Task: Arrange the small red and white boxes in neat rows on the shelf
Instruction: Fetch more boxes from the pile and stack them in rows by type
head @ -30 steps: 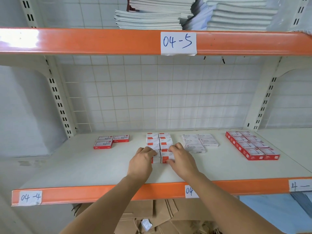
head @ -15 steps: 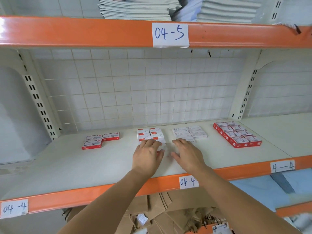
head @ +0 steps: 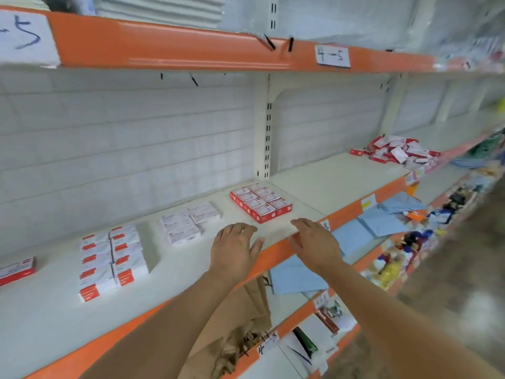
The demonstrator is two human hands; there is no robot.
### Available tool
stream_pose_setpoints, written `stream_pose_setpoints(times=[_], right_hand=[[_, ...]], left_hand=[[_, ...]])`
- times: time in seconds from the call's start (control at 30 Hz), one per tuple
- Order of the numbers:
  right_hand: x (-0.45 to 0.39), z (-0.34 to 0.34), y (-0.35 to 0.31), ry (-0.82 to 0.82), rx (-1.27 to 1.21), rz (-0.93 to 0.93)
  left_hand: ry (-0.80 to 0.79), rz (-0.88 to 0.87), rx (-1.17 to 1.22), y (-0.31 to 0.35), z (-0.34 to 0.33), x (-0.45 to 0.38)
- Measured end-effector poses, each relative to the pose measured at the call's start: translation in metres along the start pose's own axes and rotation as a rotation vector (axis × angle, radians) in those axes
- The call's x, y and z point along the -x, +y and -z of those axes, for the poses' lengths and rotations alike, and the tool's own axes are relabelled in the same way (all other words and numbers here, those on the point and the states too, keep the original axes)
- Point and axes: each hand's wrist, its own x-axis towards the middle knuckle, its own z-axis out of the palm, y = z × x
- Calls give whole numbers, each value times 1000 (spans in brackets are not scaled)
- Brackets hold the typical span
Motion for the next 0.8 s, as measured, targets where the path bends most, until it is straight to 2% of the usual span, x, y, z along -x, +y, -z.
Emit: stream_pose_setpoints(times=[0.5, 0.8], right_hand=[[6, 45, 251, -55, 114, -191], [-18, 60, 368, -62, 120, -293]], left_hand=[[-149, -216, 19, 220, -122, -118], [-143, -349, 52, 321, -187, -201]])
